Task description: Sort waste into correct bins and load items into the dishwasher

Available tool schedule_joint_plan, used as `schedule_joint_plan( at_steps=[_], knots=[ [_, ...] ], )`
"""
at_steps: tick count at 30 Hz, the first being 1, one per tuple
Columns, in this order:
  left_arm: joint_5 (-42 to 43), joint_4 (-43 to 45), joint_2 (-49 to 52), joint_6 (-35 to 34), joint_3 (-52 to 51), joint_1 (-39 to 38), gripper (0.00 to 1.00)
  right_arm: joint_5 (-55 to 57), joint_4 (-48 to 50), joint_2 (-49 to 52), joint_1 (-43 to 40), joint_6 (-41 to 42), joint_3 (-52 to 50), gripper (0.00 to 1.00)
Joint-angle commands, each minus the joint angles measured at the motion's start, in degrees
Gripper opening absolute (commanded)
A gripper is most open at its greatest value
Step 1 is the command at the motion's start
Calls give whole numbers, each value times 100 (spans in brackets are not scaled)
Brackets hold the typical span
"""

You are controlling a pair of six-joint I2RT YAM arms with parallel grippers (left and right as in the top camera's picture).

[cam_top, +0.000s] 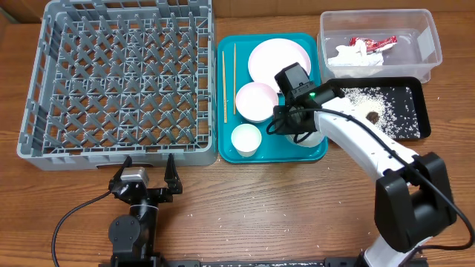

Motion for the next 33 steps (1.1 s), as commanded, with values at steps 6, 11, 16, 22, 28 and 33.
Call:
schedule_joint_plan(
  at_steps=[6,11,16,22,28,33],
  knots=[
    [-22,-7,-39,107,-22,-28,100,-964,-334,20,-74,44,479,45],
    [-22,-7,-39,107,-22,-28,100,-1447,-1355,17,-90,59,1845,53],
    [-22,-7,-39,107,-22,-28,100,-1180,-1364,105,323,796,1786,53],
    [-22,-7,-39,107,-22,-28,100,-662,-1228,498,822,1419,1412,46],
    [-22,-7,-39,107,-22,-28,100,-199,-1270,892,874,1661,1408,41],
    [-22,22,-39,107,-22,-28,100,-188,-1235,944,874,1663,1408,17]
  ],
)
